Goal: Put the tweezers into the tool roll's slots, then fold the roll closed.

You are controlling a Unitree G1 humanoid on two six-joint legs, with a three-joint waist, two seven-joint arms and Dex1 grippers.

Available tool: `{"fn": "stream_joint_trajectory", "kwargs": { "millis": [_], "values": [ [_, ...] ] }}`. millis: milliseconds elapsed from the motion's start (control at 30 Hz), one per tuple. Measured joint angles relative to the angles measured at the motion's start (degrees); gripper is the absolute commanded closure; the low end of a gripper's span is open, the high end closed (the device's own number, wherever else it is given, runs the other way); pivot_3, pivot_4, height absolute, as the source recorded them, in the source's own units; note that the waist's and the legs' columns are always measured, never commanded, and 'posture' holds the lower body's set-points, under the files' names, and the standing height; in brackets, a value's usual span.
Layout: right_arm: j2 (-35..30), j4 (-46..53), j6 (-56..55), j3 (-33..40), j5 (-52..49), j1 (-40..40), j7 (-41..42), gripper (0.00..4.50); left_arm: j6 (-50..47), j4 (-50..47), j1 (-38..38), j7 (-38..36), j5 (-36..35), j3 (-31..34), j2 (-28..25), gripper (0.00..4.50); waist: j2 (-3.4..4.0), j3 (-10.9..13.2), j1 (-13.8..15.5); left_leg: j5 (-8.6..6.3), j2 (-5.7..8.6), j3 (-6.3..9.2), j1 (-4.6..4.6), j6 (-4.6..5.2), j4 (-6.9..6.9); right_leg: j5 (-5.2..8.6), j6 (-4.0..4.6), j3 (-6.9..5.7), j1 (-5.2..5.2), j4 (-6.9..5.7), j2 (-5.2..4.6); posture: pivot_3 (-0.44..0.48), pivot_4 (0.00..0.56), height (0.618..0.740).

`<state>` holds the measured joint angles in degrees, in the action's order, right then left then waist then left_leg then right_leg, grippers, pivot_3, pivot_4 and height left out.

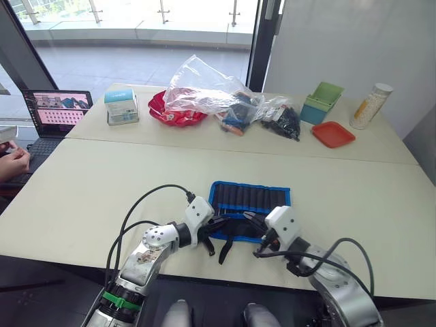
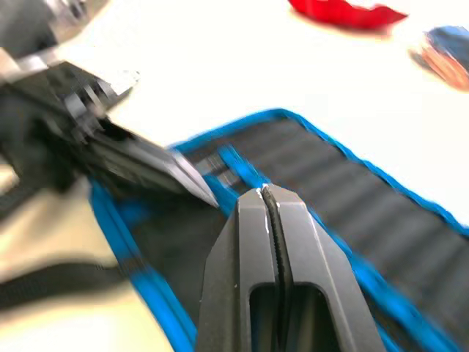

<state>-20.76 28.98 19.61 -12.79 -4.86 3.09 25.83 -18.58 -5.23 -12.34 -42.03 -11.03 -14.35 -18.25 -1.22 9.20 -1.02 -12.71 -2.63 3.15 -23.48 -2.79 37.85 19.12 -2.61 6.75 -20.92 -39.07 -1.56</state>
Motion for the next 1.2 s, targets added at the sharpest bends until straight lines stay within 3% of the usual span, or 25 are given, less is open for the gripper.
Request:
{"fn": "stream_joint_trajectory", "kwargs": {
  "millis": [267,567,833,1000,1167,1200],
  "values": [
    [3.3,-7.6,0.2,-1.2,3.5,-0.9,-4.0,4.50,0.0,0.5,-0.8,-0.1,0.1,-0.1,-0.2,4.48,0.01,0.0,0.0,0.00,0.00,0.00,0.10,0.00,-0.01,0.00,0.00,0.00,0.09,0.00,0.00,0.000,0.150,0.717],
    [-2.2,-9.0,-6.2,9.2,0.2,5.2,-2.1,4.50,0.1,1.5,-1.0,-1.1,-0.3,0.5,-0.7,4.48,0.01,0.0,0.0,-0.01,0.00,0.01,0.37,0.00,-0.04,0.02,-0.03,-0.01,0.46,0.13,0.00,0.000,0.150,0.717],
    [-1.9,-8.7,-6.7,9.8,0.1,6.6,-2.3,4.50,1.3,2.1,-1.0,-1.5,-0.5,0.7,-0.8,4.48,0.01,0.0,-0.1,-0.01,-0.04,0.01,0.39,0.00,-0.05,0.02,-0.03,0.01,0.49,0.15,0.04,0.000,0.150,0.717],
    [-0.7,-7.1,-6.2,10.0,-1.7,6.4,-1.8,4.50,3.5,-1.1,0.2,-4.1,-6.5,5.8,-0.7,4.48,-0.01,0.1,-0.4,-0.01,-0.06,-0.01,0.25,-0.01,-0.05,0.02,-0.03,0.01,0.33,0.15,0.04,0.000,0.150,0.717],
    [-3.2,-0.7,-0.4,13.8,-7.1,2.6,0.3,4.50,4.0,-9.5,1.7,-9.0,-13.7,13.9,-8.1,4.48,0.01,0.1,-1.1,-0.01,-0.09,0.01,0.22,-0.01,-0.11,0.02,-0.03,0.00,0.29,0.13,0.05,0.000,0.150,0.717],
    [-3.9,0.5,1.4,14.9,-8.4,1.7,0.4,4.24,3.3,-10.1,2.1,-10.6,-15.4,15.4,-10.2,4.23,0.01,0.1,-1.2,-0.01,-0.09,0.02,0.23,-0.01,-0.13,0.02,-0.03,-0.02,0.29,0.15,0.05,0.000,0.150,0.717]
  ]
}}
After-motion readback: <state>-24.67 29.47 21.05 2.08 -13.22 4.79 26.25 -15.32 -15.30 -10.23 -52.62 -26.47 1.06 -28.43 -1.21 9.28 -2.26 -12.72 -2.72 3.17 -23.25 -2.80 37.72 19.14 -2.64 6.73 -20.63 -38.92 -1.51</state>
